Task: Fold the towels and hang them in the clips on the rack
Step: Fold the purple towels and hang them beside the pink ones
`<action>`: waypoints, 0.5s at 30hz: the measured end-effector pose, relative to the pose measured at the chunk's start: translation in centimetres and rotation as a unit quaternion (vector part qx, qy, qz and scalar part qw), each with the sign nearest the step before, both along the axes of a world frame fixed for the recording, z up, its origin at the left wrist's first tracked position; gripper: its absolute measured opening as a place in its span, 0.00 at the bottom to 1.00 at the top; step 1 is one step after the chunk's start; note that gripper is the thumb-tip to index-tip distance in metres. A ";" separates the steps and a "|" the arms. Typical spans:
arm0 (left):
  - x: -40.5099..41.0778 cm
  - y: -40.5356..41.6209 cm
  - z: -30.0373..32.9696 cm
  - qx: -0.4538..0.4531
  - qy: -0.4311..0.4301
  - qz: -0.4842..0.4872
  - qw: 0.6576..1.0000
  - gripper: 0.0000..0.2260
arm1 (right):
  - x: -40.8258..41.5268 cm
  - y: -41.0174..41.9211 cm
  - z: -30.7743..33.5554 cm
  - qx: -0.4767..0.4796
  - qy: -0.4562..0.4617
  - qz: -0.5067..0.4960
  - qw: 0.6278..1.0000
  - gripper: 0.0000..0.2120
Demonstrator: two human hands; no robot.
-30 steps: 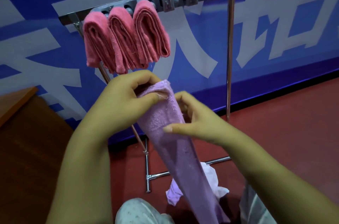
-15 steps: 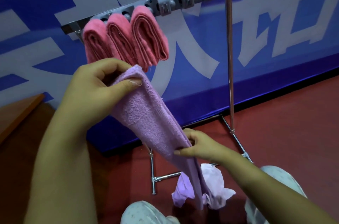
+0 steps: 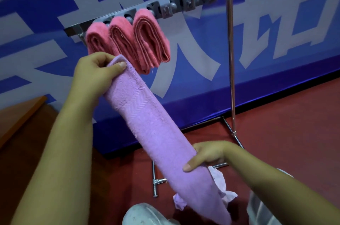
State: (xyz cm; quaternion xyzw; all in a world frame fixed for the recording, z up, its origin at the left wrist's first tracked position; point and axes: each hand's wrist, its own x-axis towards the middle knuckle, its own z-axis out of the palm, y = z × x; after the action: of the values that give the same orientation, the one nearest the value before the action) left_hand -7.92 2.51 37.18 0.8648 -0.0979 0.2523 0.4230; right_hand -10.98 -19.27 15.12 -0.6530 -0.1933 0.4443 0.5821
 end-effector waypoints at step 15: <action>5.5 7.7 -10.8 0.125 0.268 0.211 0.932 0.05 | 0.2 -1.5 7.3 0.138 0.015 0.106 0.985 0.16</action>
State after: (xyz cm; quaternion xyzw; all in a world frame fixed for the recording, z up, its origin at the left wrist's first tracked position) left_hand -2.46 10.17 26.37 0.9467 0.1732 0.0809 0.2593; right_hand -10.81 -20.80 22.38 -0.5353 -0.3126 0.4820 0.6191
